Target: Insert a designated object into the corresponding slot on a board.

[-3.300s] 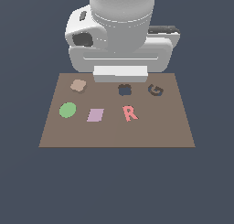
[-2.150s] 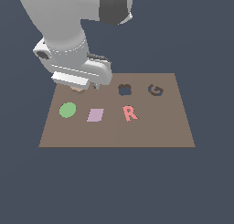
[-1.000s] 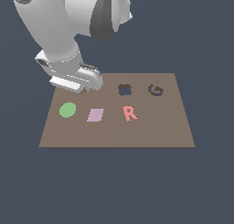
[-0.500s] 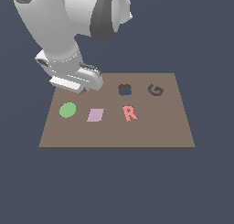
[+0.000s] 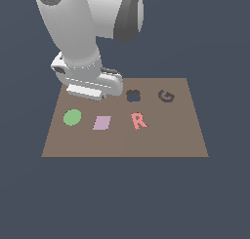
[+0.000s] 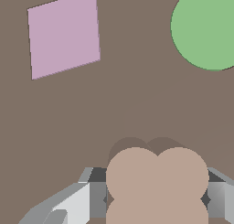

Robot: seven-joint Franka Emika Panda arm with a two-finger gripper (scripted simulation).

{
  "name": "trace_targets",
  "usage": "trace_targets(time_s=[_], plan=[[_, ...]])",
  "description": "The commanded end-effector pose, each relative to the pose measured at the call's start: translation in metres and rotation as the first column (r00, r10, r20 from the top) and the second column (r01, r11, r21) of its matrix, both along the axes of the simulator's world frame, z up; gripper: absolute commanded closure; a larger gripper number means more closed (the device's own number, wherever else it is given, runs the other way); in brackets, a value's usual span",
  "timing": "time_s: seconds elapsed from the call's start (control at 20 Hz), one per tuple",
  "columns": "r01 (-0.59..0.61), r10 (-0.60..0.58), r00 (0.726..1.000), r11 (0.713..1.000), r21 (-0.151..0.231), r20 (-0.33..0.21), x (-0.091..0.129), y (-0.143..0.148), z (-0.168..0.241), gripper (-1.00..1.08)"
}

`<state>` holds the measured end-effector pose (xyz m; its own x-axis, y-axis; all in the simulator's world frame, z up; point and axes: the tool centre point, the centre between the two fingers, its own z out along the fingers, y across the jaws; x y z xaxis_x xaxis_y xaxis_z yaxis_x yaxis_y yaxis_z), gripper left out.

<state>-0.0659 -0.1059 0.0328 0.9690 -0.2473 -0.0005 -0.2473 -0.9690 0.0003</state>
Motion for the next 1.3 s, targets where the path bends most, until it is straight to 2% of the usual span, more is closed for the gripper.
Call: trace_targets(time_s=[0.0, 0.25, 0.5, 0.65, 1.1, 1.15, 1.25], plan=[[-0.059, 0.059, 0.998, 0.998, 0.0, 0.001, 0.004, 0.027, 0.002, 1.08], [-0.195, 0.195, 0.981, 0.981, 0.0, 0.001, 0.005, 0.091, 0.005, 1.08], [-0.274, 0.274, 0.962, 0.962, 0.001, 0.001, 0.002, 0.128, 0.007, 1.08], [-0.292, 0.292, 0.956, 0.956, 0.001, 0.001, 0.0, 0.136, 0.008, 1.08], [-0.293, 0.293, 0.956, 0.956, 0.0, 0.001, 0.0, 0.137, -0.002, 1.08], [-0.293, 0.293, 0.956, 0.956, 0.0, 0.001, 0.0, 0.137, -0.002, -0.92], [-0.293, 0.293, 0.956, 0.956, 0.0, 0.001, 0.0, 0.137, -0.002, -0.92]])
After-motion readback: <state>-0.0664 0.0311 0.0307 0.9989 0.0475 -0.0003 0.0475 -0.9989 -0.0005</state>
